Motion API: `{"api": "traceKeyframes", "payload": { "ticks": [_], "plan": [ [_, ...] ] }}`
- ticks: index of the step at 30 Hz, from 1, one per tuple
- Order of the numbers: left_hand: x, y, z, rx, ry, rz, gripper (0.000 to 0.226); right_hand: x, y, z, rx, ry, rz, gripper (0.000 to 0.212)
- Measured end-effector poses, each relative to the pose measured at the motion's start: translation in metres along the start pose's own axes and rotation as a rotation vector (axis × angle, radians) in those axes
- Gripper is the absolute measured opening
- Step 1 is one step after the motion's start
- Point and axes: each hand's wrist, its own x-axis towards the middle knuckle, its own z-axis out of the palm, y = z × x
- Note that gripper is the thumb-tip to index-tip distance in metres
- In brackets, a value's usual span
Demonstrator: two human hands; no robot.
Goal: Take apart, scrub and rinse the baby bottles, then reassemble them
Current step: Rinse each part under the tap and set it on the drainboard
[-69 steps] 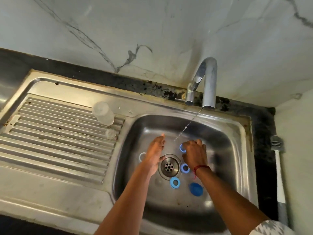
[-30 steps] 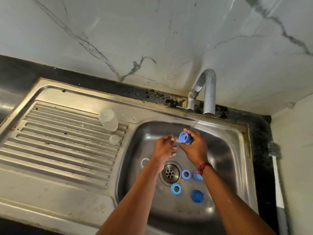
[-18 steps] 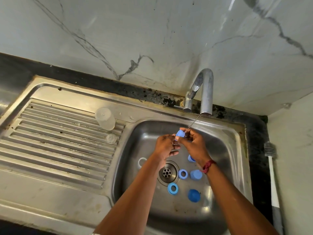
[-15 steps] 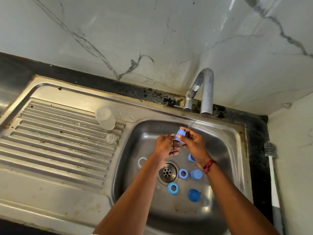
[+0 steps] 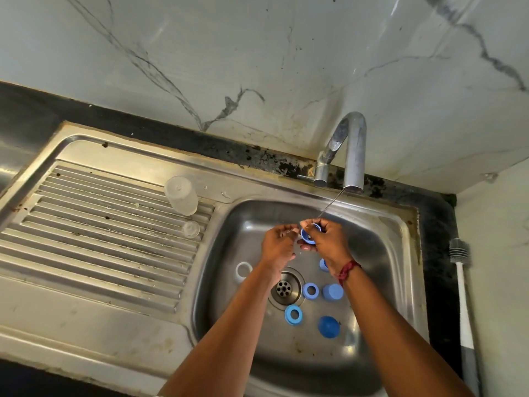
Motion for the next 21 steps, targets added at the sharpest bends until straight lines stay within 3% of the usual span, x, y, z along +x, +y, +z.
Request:
{"api": "traceKeyframes", "payload": {
  "ticks": [5, 8, 11, 15, 19, 21],
  "plan": [
    [-0.004, 0.003, 0.002, 0.027, -0.058, 0.014, 0.024, -0.002, -0.009, 0.001, -0.212, 0.109, -0.04, 0.03],
    [-0.007, 0.007, 0.002, 0.0, -0.063, 0.0, 0.026, -0.003, -0.013, -0.003, -0.363, 0.149, -0.125, 0.024],
    [-0.007, 0.008, 0.003, -0.001, -0.093, 0.025, 0.015, -0.002, -0.014, -0.005, -0.411, 0.143, -0.179, 0.015],
    [-0.008, 0.013, 0.008, -0.028, -0.153, 0.04, 0.029, -0.005, -0.013, -0.004, -0.414, 0.112, -0.243, 0.015],
    [-0.006, 0.011, 0.013, -0.004, -0.151, 0.091, 0.033, -0.008, -0.007, -0.005, -0.541, 0.041, -0.332, 0.026],
    [-0.004, 0.01, 0.014, -0.003, -0.13, 0.095, 0.03, -0.01, -0.003, -0.008, -0.545, -0.03, -0.328, 0.042]
  ]
}}
